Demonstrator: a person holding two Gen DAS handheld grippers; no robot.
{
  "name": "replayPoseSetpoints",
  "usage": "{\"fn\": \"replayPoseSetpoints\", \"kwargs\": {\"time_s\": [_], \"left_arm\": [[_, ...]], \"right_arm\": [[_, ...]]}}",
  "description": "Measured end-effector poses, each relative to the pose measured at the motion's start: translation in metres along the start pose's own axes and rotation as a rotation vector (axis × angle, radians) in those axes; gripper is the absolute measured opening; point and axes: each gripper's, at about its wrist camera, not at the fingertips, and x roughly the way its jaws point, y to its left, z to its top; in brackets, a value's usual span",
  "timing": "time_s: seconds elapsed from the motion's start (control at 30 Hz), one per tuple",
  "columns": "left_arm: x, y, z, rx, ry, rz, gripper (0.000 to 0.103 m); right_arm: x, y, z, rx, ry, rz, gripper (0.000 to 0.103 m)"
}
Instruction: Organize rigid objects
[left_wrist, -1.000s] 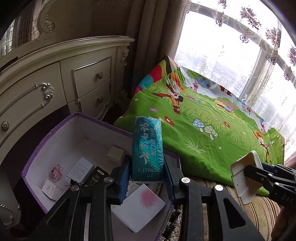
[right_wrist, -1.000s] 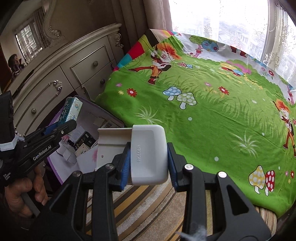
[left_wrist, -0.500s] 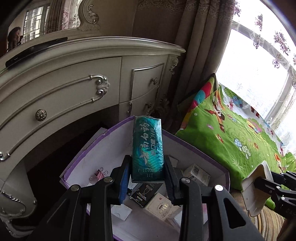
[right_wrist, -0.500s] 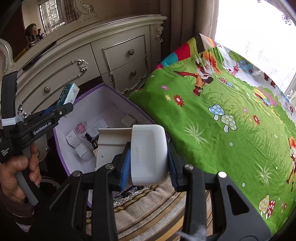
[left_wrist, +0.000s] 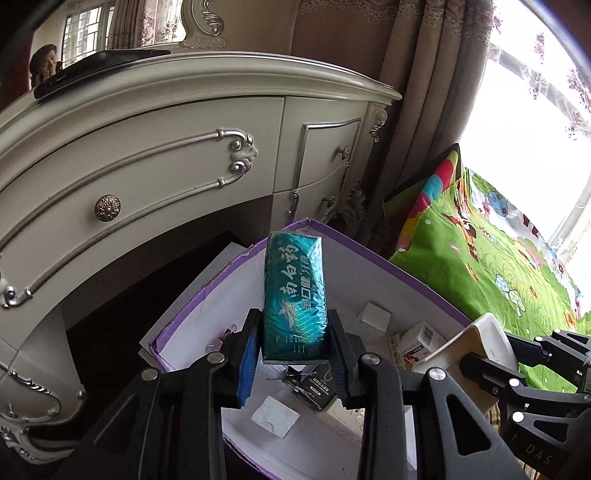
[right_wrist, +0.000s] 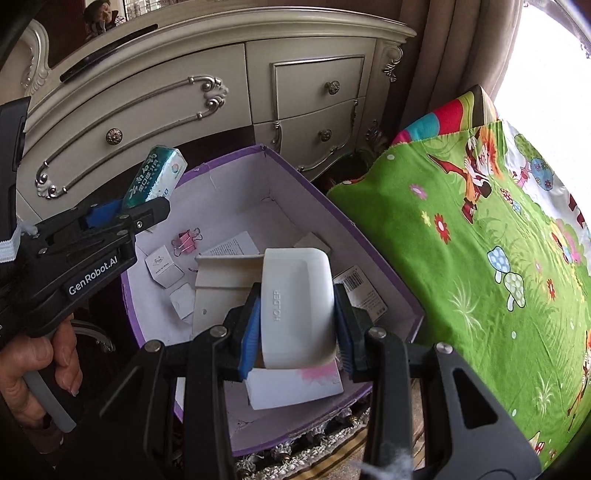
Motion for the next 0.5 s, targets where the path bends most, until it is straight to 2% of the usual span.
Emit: {"fn": "replayPoseSetpoints", "kwargs": {"time_s": [0.13,0.23,0.3,0.33,0.5], "left_arm": [[0.004,0.007,-0.002,-0.021,0.005,0.007,0.035],[0.007,0.009,-0.003,-0.03,0.016,0.012,0.037],[0.008,0.009,-0.003,-0.033,0.023,0.015,0.044],[0.009,0.009,-0.004,-0.034,0.024,0.016,0.05],[0.002,0.0,-0.004,-0.008,0.013,0.03,0.063]], "right_arm": [[0.012,0.007,0.001,-0.02,0.006,0.01,0.04],[0.015,0.008,0.0,-0.021,-0.007,0.006,0.048],[0.016,0.006,-0.001,-0.013,-0.012,0.01,0.063],[0.016,0.005,-0.002,-0.009,-0.013,0.01,0.065],[0.007,-0.002,-0.009,0.005,-0.023,-0.011,0.072]]}}
